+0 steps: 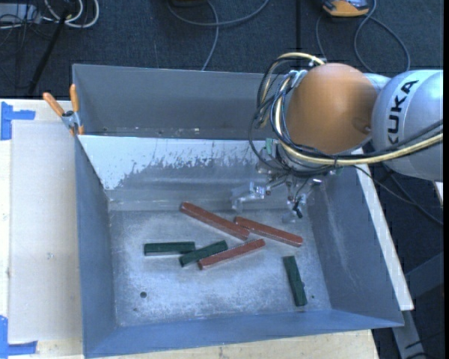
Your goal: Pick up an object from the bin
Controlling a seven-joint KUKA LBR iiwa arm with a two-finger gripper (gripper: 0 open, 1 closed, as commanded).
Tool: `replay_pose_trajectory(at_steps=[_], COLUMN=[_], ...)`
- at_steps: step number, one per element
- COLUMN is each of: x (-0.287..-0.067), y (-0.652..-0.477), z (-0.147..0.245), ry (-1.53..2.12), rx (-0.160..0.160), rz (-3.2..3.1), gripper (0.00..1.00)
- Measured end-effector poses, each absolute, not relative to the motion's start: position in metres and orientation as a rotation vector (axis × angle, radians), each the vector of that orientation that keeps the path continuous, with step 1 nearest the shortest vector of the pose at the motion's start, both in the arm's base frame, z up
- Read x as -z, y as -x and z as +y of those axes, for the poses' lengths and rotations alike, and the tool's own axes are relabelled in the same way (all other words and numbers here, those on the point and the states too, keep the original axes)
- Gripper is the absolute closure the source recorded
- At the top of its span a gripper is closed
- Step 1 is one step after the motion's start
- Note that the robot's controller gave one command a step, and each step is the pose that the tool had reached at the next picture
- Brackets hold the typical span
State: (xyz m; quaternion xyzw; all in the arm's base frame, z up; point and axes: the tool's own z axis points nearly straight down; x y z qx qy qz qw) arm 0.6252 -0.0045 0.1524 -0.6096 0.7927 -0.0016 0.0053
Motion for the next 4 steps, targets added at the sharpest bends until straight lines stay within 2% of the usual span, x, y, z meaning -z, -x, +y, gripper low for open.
replay_pose_trajectory(at_steps=[1, 2, 3, 4], x=[-0.066, -0.110, -0.068, -0.070], y=[-0.567, -0.562, -0.560, -0.606], z=[0.025, 0.125, 0.084, 0.066], ry=[1.969, 2.021, 2.006, 1.990], rx=[-0.012, -0.006, -0.006, 0.000], rz=[2.452, 2.397, 2.419, 2.426], gripper=[0.00, 0.00, 0.00, 0.00])
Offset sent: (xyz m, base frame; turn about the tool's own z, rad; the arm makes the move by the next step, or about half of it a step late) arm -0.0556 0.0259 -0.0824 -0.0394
